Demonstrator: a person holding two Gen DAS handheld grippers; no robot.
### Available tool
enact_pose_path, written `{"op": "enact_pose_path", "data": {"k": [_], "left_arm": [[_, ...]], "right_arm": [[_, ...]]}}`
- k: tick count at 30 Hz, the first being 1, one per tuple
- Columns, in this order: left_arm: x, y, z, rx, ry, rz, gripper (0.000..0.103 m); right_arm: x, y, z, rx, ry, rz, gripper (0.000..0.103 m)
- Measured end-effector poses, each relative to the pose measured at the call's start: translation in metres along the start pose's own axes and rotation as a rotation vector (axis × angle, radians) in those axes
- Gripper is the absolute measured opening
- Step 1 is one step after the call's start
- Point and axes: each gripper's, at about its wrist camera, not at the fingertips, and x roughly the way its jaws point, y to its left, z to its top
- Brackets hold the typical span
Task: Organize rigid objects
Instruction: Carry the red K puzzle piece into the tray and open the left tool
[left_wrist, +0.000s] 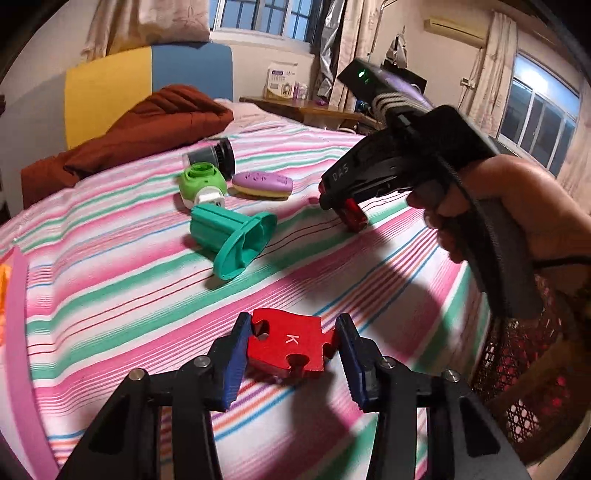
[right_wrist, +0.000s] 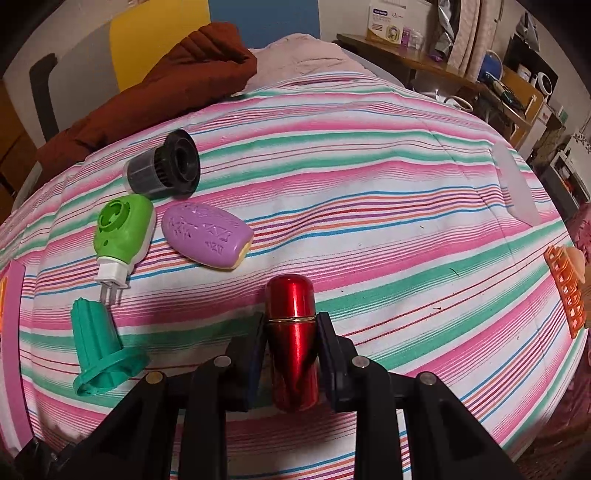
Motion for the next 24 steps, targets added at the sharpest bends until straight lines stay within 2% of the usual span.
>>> {"op": "enact_pose_path", "data": {"k": [3,10,18,24], "left_arm": [[-0.01,0.0,-0.003,0.011,-0.013,0.013,0.047],[-0.041,0.016,-0.012,-0.056,-0.053,0.031,0.047],[-0.08,0.049,-0.023,-0.123,-0.098,0.111,0.047],[-0.103,0.085,-0.04,-0.213,-0.107,0.196,0.047]], "right_arm": [[-0.004,0.002,0.0,-0.014,-0.023,-0.008,0.026],[-0.009,0.015,-0.002,-0.076,-0.05,-0.033,0.026],[-0.011,0.019,-0.002,-0.111,-0.071,-0.063,0.026],[-0.01,0.021,-0.002,-0.123,-0.071,-0.076,0.026]]}}
